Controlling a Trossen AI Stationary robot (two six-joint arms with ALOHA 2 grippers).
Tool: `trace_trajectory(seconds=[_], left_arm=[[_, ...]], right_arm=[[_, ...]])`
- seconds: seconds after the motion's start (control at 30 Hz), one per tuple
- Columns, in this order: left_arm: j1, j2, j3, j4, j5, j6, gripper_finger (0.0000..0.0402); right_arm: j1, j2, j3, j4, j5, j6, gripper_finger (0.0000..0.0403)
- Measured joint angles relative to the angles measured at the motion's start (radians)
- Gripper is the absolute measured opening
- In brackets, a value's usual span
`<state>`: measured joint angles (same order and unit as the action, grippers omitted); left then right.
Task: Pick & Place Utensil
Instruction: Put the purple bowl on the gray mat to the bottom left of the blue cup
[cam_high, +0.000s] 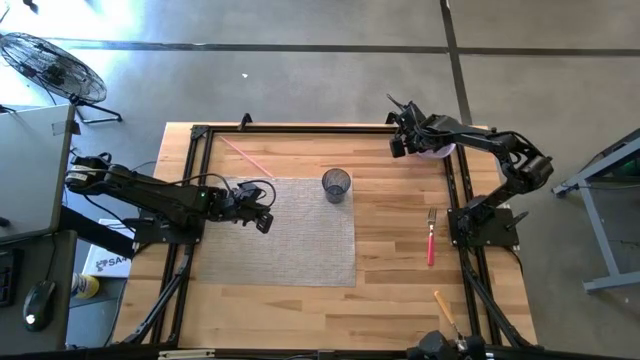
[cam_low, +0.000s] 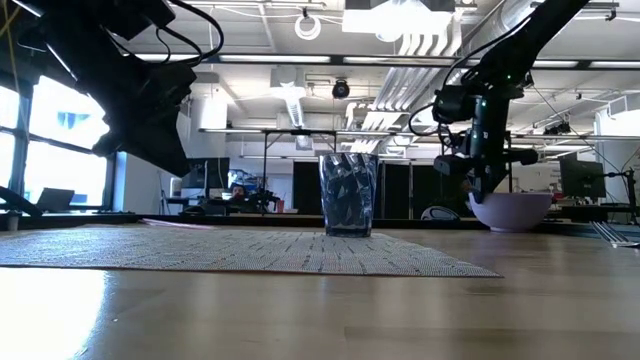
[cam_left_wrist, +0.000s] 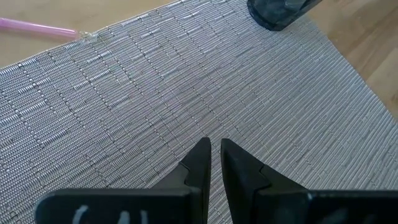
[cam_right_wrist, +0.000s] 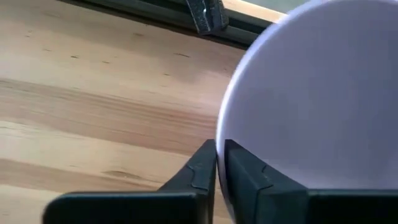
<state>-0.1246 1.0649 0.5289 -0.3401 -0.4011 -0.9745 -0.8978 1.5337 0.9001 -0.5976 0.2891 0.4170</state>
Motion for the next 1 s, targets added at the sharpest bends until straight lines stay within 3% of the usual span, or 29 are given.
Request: trace_trajectory(seconds=[0.13, 0.33, 1.0], left_arm=[[0.0, 0.0, 0.0, 0.0, 0.0, 0.0, 0.0034], [0.0, 0.0, 0.0, 0.0, 0.0, 0.0, 0.0034], [0.0, 0.0, 0.0, 0.0, -0.002, 0.0, 0.0034]], right_arm=[[0.008, -0.002, 0.0, -0.003, 0.005, -0.01, 0.0007], [0.055, -0.002, 0.0, -0.035, 0.034, -0.014, 0.0016], [0.274, -0.005, 0.002, -0.176, -0.011, 0.017, 0.0014]])
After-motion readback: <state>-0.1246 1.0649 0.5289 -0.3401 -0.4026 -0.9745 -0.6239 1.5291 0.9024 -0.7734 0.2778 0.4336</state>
